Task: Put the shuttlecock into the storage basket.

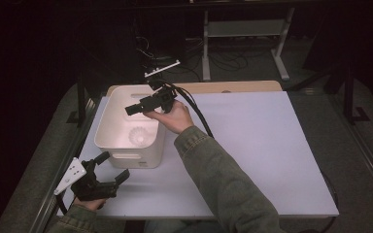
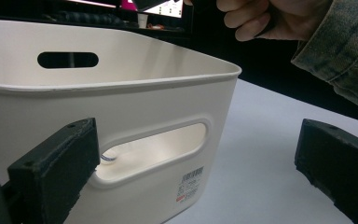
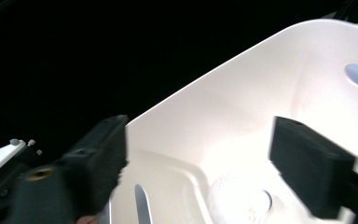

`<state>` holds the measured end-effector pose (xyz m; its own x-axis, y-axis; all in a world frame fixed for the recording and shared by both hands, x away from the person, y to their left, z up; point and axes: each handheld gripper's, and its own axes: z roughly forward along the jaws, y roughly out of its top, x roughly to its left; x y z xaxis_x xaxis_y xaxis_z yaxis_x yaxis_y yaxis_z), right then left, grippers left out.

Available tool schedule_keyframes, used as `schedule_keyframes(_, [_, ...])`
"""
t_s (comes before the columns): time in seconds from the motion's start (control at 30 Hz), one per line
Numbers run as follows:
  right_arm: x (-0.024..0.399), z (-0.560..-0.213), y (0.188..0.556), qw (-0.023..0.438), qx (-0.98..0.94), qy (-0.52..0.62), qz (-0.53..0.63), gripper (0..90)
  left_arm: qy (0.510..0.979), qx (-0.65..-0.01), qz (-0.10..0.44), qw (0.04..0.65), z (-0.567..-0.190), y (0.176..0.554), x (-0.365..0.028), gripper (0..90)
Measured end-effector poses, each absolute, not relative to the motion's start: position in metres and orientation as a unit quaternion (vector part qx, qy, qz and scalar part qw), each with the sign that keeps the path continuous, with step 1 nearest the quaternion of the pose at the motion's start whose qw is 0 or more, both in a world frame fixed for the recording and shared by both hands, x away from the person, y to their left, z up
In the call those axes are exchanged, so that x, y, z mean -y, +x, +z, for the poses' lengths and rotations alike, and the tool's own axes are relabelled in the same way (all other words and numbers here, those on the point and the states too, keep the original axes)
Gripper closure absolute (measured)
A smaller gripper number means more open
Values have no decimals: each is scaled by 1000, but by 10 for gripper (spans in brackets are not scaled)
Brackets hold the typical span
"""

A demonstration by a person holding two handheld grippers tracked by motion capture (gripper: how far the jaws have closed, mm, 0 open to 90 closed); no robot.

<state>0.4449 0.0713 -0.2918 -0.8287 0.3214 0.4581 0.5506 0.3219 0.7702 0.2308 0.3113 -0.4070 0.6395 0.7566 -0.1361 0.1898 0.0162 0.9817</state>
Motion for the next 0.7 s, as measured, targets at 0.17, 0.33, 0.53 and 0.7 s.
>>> schedule_keyframes(0.17, [-68,-289,441,87,809,-266,-517,87,662,-359,232,616,-407,230,-311,0])
schedule_keyframes(0.33, [-60,-287,438,80,804,-252,-532,9,662,-357,233,616,-407,230,-312,0])
schedule_keyframes(0.53, [-50,-284,435,69,803,-243,-539,0,661,-357,232,618,-407,230,-311,0])
schedule_keyframes(0.7, [-35,-281,432,54,796,-250,-549,0,662,-359,233,616,-407,229,-312,0])
